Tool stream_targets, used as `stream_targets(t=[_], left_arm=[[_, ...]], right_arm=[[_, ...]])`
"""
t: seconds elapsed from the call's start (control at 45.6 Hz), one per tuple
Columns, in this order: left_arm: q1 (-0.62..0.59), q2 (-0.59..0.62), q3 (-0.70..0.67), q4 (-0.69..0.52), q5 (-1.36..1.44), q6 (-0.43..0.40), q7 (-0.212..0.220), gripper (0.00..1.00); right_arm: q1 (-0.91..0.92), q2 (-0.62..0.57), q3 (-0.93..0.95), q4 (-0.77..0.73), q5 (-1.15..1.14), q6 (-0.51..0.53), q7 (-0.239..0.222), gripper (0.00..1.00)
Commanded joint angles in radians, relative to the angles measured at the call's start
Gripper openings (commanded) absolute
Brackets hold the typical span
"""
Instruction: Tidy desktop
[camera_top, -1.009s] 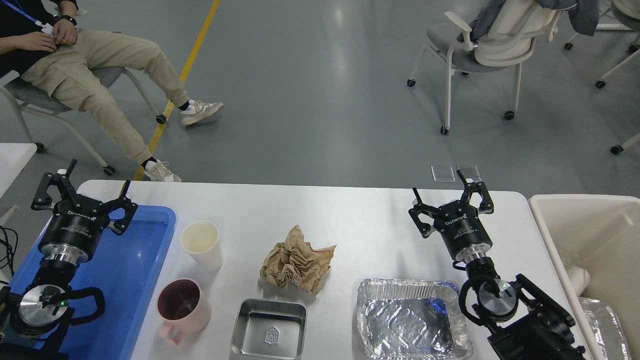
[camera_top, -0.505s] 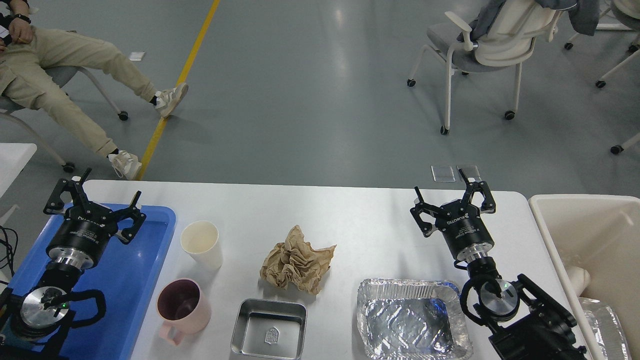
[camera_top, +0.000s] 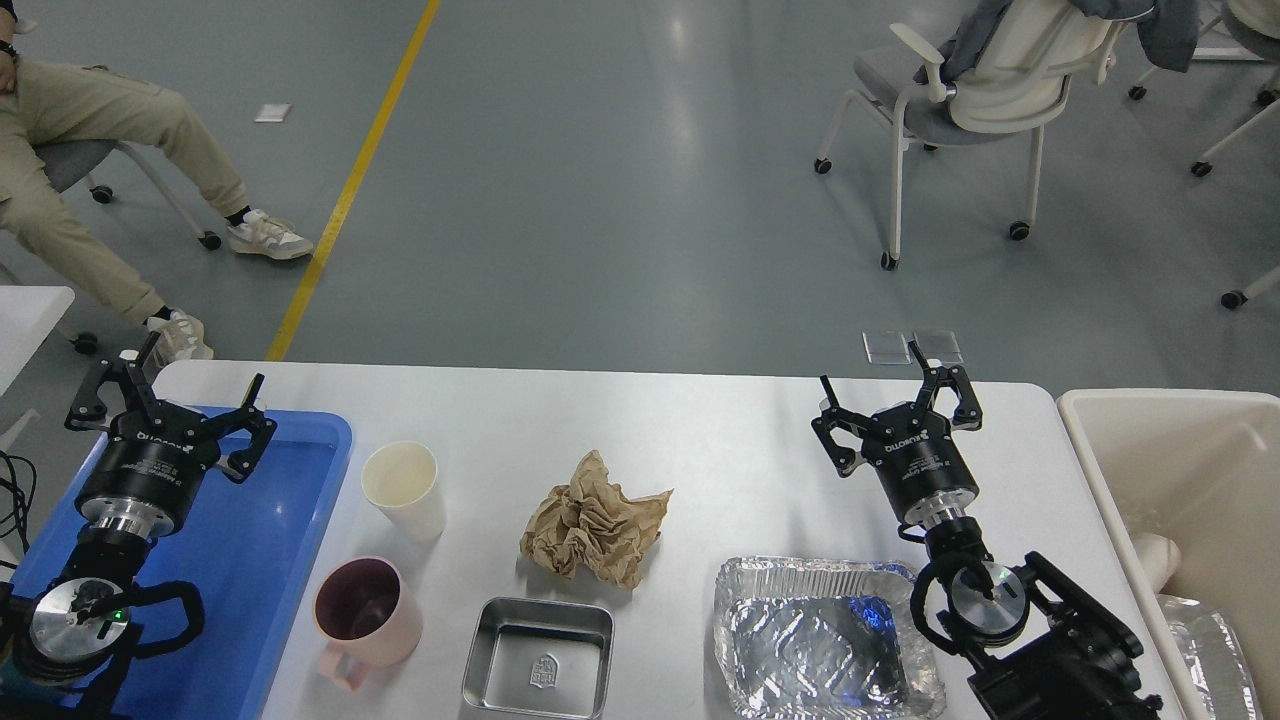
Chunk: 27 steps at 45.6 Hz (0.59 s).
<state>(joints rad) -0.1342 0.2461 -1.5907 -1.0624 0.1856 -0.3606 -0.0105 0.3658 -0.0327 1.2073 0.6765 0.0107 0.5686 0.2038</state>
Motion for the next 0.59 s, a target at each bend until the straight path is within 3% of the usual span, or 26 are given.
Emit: stream_targets(t=[0.0, 0.241, 0.57], left_arm=[[-0.001, -0.004, -0.012, 0.001, -0.003, -0.001, 0.0, 0.97], [0.004, 0.016, 0.008, 0.001, 0.008, 0.0, 0.009, 0.97], [0.036, 0.234, 0.034, -0.036, 0.147, 0.022, 0.012, 0.97]], right_arm=[[0.005, 0.0, 0.0, -0.002, 0.0, 0.001, -0.001, 1.0], [0.008, 0.004, -0.005, -0.002, -0.002, 0.001, -0.001, 1.0], [0.005, 0.037, -0.005, -0.002, -0.002, 0.001, 0.0, 1.0]])
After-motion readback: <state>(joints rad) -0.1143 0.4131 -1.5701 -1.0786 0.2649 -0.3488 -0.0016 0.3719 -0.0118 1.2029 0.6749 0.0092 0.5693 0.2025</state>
